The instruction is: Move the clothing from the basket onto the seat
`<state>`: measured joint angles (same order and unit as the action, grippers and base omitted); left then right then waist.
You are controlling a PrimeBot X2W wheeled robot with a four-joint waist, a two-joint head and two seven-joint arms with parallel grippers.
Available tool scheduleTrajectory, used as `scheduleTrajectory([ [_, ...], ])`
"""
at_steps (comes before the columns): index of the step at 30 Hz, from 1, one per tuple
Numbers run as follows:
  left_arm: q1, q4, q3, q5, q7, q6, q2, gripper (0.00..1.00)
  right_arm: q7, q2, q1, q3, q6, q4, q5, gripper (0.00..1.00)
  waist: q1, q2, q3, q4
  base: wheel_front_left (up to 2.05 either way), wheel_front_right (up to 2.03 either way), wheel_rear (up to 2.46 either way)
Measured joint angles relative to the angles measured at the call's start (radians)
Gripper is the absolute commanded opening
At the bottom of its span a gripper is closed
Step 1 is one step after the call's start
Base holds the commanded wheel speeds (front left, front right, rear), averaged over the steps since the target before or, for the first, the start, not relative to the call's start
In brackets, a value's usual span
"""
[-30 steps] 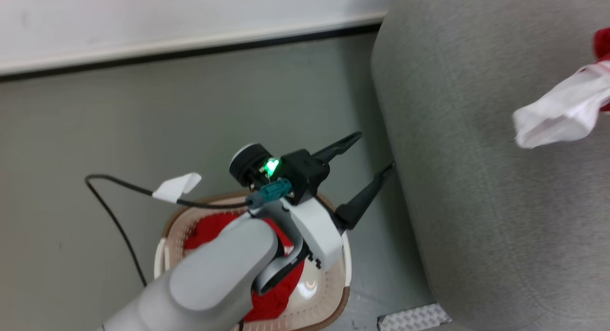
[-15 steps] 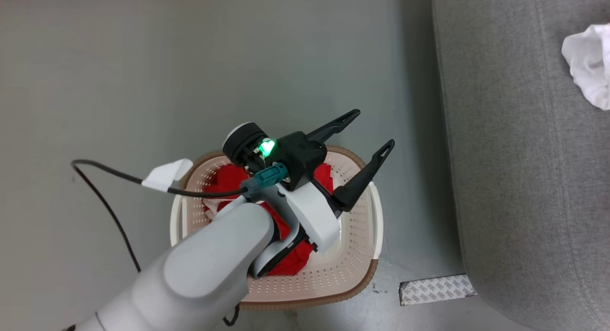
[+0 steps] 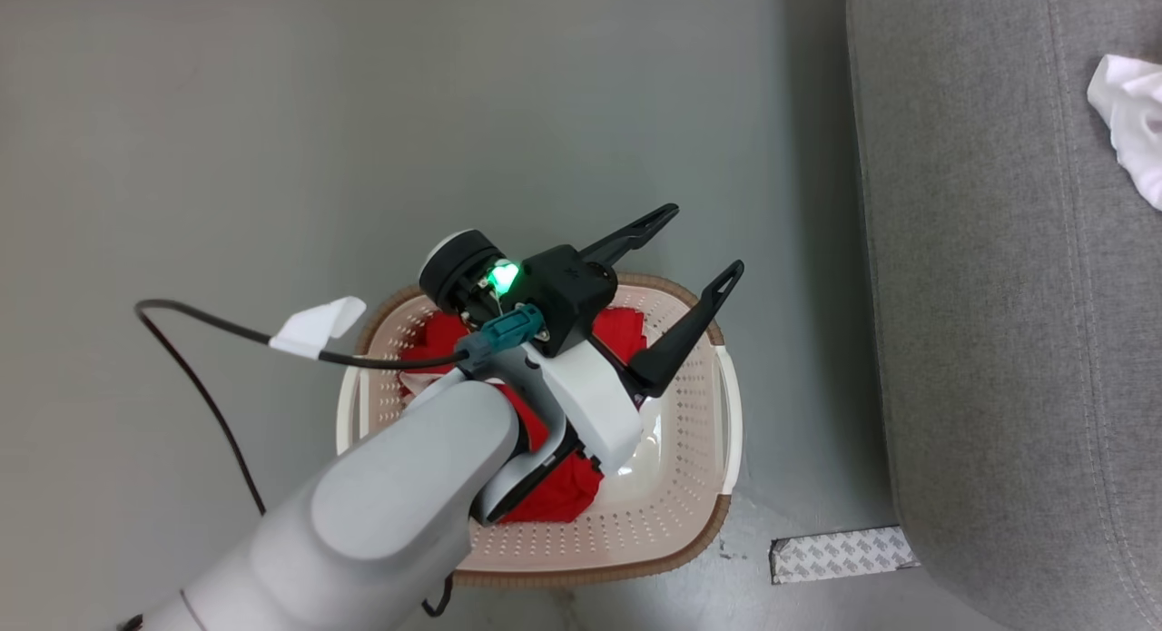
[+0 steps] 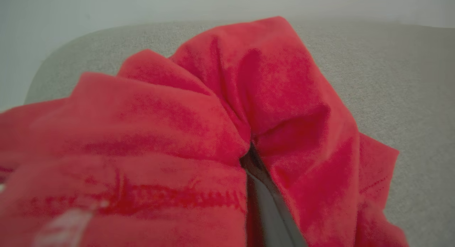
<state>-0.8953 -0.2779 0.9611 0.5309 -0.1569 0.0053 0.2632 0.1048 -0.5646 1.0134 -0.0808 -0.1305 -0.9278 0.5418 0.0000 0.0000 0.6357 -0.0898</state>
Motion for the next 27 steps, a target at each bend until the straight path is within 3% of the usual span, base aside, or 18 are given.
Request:
scheduleTrajectory([
  [14,0.051,-0.067,0.011,0.044,-0.032,-0.004,-0.018,1.00,0.061,-0.012,-0.055,-0.145,0.000,-0.004,0.070,1.00,0.0000,0.0000,-0.137,-0.019,0.00,0.00,0.00],
  [27,0.180,-0.109,-0.020,0.116,-0.074,0.022,-0.010,1.00,-0.004,-0.046,-0.185,-0.287,0.000,0.151,0.147,1.00,-0.0003,0.0000,-0.377,-0.056,0.00,0.00,0.00],
])
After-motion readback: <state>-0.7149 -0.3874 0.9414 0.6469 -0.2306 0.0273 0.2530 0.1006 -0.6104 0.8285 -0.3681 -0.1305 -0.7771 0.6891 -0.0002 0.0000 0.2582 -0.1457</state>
